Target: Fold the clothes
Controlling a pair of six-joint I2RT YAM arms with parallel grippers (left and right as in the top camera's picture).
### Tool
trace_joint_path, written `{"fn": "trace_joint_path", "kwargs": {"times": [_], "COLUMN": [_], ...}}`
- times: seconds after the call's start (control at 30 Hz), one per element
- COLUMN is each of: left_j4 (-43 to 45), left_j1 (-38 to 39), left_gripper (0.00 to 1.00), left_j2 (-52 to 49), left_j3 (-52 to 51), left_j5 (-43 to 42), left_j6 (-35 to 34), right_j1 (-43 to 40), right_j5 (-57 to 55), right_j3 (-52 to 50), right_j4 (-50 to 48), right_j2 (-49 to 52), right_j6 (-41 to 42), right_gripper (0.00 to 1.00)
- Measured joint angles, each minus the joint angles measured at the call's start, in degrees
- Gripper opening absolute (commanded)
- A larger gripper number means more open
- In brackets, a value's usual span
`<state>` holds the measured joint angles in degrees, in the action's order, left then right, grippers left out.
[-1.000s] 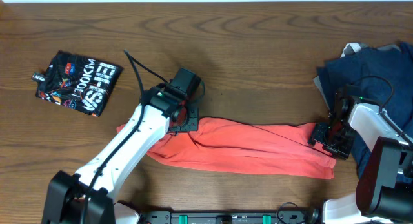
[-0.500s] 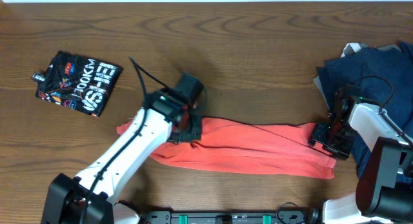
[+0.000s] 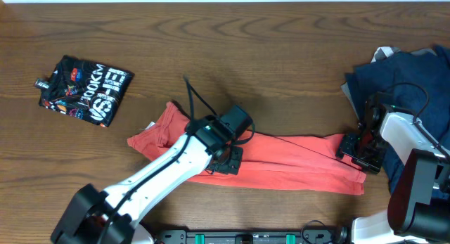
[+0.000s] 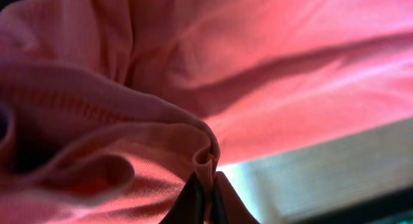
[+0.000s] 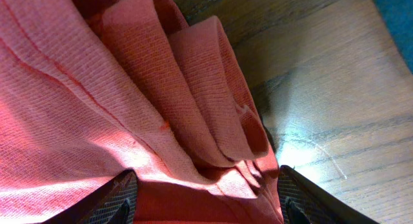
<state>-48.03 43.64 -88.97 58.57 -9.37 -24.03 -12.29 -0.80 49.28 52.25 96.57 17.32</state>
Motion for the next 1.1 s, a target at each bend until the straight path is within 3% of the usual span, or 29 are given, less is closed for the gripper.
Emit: {"fn": "trace_joint_path", "kwargs": {"times": [0.07, 0.1, 0.23, 0.4, 0.67, 0.83, 1.1], "left_j4": [1.77, 2.49, 0.04, -6.84, -2.34, -0.98, -0.07], "left_j1": [-0.02, -0.04, -1.22, -8.04, -25.44, -30.91, -31.39], "left_gripper": [0.37, 0.38, 0.38, 0.38, 0.38, 0.34, 0.30], "left_j2": [-1.60, -2.34, -3.08, -0.39, 8.20, 3.13, -8.85], "left_j3": [0.00, 0.00, 0.57, 6.88, 11.39, 10.71, 9.53], "left_j5": [0.83, 1.22, 2.62, 7.08, 12.61, 9.79, 3.72], "left_j6": [0.22, 0.24, 0.09, 1.79, 3.34, 4.70, 8.48], "right_j1": [0.00, 0.00, 0.00, 0.00, 0.00, 0.00, 0.00], "right_j5": [-0.02, -0.04, -0.04, -0.07, -0.07, -0.07, -0.09], "right_j3": [0.00, 0.00, 0.02, 0.04, 0.04, 0.04, 0.07], "right_j4": [0.02, 0.04, 0.13, 0.17, 0.15, 0.15, 0.17], "right_j2": [0.00, 0.00, 0.00, 0.02, 0.04, 0.04, 0.04], "right_j6": [0.00, 0.00, 0.00, 0.02, 0.02, 0.02, 0.02], "right_gripper": [0.69, 0.69, 0.70, 0.69, 0.70, 0.70, 0.70]}}
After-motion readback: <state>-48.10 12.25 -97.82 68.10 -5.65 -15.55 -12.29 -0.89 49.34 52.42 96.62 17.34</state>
